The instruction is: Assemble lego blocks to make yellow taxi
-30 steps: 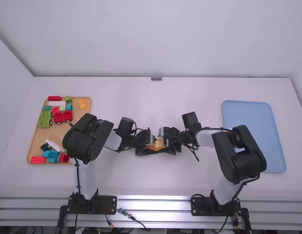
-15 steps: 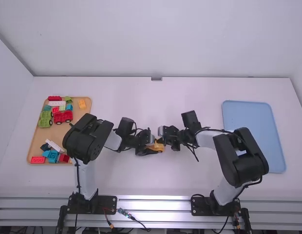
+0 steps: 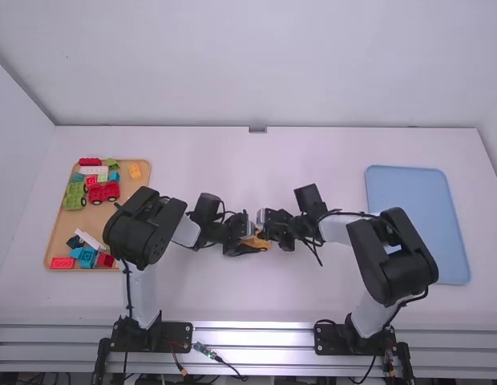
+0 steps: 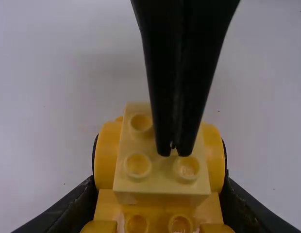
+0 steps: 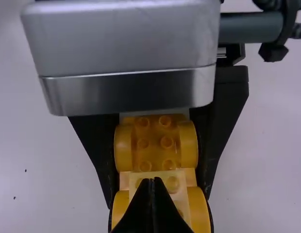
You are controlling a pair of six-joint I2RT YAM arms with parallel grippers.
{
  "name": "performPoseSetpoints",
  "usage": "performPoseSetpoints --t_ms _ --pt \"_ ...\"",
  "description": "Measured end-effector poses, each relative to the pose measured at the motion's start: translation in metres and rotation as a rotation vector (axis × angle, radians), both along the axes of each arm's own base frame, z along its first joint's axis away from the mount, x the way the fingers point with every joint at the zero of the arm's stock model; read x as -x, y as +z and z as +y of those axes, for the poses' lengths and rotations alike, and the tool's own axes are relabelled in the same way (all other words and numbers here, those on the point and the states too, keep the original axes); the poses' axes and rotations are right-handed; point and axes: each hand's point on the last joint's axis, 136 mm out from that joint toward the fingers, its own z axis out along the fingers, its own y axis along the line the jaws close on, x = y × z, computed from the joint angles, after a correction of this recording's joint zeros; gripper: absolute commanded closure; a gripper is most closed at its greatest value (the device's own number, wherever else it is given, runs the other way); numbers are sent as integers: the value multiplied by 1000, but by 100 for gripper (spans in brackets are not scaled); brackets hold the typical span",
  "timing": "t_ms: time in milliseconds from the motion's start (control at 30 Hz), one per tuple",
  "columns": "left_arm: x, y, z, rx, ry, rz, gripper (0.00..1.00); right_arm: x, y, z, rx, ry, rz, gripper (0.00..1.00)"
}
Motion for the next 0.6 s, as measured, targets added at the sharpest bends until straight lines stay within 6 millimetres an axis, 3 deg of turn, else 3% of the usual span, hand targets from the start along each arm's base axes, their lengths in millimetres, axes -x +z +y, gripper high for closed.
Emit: performPoseSetpoints --t_ms 600 --pt "0 0 0 0 2 1 76 -6 -4 -3 26 -20 -25 100"
